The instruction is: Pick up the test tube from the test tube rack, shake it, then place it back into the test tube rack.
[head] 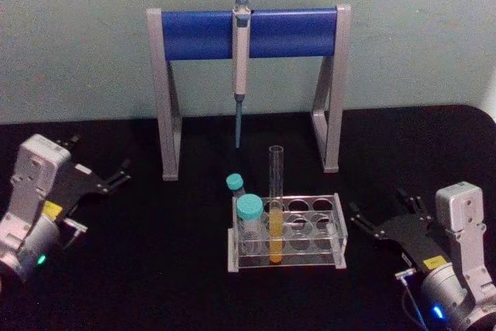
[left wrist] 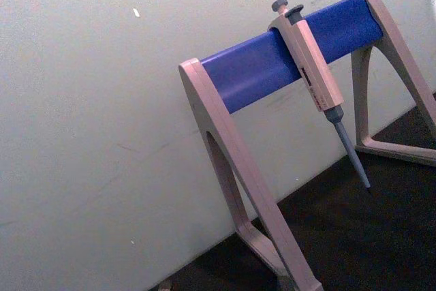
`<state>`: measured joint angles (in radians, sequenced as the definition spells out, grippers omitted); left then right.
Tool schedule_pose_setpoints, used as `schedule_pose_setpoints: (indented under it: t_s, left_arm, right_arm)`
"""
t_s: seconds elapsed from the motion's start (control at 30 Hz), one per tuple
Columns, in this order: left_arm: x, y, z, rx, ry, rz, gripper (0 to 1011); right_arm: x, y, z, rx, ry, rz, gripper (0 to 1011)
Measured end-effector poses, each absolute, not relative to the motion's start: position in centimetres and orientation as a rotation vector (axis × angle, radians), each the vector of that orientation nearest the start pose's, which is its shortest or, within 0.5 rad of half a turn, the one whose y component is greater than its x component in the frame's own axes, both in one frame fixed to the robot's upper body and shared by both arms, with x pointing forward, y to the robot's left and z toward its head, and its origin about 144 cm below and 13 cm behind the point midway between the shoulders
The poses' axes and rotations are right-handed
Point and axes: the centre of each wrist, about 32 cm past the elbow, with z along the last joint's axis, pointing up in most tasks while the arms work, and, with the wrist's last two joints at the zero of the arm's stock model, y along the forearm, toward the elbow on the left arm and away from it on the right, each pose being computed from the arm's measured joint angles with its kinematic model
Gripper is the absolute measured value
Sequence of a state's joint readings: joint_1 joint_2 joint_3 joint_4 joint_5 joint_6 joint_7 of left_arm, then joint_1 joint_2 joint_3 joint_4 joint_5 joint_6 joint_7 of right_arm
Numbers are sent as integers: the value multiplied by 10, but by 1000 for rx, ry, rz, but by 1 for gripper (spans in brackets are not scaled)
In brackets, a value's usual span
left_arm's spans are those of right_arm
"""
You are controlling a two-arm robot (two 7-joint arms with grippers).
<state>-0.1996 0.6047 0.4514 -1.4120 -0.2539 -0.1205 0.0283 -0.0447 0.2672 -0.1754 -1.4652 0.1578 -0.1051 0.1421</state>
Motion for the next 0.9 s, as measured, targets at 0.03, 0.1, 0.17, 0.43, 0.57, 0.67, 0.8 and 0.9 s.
schedule_pose_setpoints:
  t_s: [0.03, 0.1, 0.17, 0.43, 0.57, 0.67, 0.8, 0.9]
  left_arm:
    - [489, 310, 1140, 304, -285, 1248, 1001]
    - [489, 310, 1140, 304, -285, 1248, 1001]
    - [489, 310, 1140, 304, -285, 1248, 1001]
    - [489, 310, 1140, 304, -285, 1248, 1001]
    - [489, 310, 1140, 304, -285, 1248, 1001]
    - [489, 310, 1140, 304, -285, 1248, 1001]
    - [489, 310, 1140, 305, -285, 1248, 1001]
    - [489, 310, 1140, 304, -285, 1248, 1001]
  right_arm:
    - [436, -260, 1092, -142, -10, -1269, 1000]
    - [436, -260, 1092, -142, -11, -1269, 1000]
    - [436, -260, 1093, -141, -11, -1269, 1000]
    - [436, -260, 1093, -140, -11, -1269, 1000]
    - [436, -260, 1093, -140, -11, -1269, 1000]
    - [436, -260, 1093, -140, -11, -1269, 1000]
    - [436, -260, 1093, -140, -10, -1269, 1000]
    - [436, -260, 1093, -140, -11, -1269, 1000]
